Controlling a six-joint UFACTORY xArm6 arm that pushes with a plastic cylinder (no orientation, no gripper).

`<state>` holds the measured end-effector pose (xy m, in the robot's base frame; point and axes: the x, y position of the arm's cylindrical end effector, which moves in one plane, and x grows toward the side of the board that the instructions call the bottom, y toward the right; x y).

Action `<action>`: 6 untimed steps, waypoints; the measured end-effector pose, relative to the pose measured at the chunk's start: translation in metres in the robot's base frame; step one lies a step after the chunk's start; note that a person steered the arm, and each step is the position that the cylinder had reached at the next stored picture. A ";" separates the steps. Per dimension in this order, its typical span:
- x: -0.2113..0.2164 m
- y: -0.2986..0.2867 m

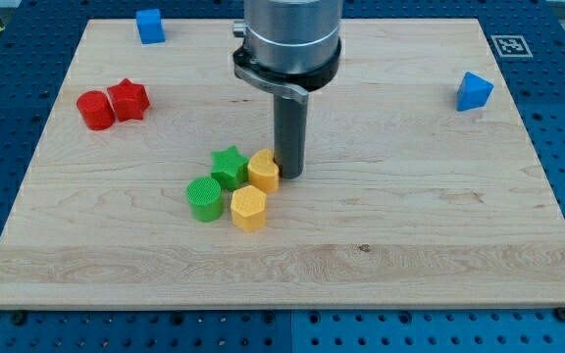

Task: Point at the blue triangle

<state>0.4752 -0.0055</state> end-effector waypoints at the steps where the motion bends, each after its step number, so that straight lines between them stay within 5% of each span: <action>1: 0.000 -0.025; 2: -0.034 -0.031; 4: -0.175 0.045; 6: -0.182 0.260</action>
